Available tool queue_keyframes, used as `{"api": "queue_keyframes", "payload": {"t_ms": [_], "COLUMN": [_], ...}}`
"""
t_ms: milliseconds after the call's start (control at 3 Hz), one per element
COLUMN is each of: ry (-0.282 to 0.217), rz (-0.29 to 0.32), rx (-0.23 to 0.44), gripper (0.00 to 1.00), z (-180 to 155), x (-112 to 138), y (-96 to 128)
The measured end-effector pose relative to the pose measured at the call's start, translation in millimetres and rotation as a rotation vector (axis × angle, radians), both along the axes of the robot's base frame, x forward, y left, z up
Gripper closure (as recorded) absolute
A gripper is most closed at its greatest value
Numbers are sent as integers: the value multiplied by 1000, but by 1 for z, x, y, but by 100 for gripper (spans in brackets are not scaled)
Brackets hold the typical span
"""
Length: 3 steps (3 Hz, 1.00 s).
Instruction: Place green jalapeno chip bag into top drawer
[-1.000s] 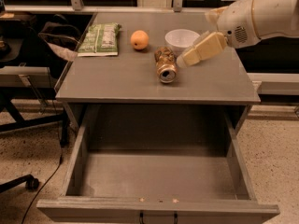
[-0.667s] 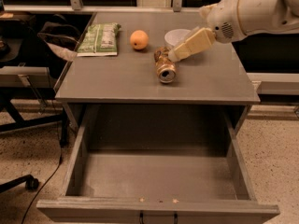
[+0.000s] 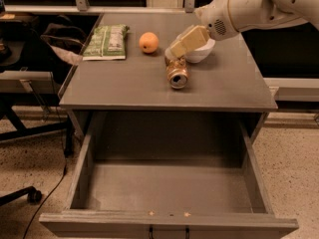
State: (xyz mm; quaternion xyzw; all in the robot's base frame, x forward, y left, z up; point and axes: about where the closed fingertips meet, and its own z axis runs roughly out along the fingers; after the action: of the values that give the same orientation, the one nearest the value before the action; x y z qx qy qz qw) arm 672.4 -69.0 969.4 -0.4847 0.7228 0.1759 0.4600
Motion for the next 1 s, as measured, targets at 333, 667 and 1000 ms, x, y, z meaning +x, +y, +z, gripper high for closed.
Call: {"api": "queue_keyframes", "payload": {"t_ms": [333,667,1000], "ry": [-3,-16,-44], "rz": [-41,-132,-148], "rx": [22,118,157], "gripper": [0,0,0], "z": [-8,-31,-33], "x": [8,41,66], "y": [6,35,59]}}
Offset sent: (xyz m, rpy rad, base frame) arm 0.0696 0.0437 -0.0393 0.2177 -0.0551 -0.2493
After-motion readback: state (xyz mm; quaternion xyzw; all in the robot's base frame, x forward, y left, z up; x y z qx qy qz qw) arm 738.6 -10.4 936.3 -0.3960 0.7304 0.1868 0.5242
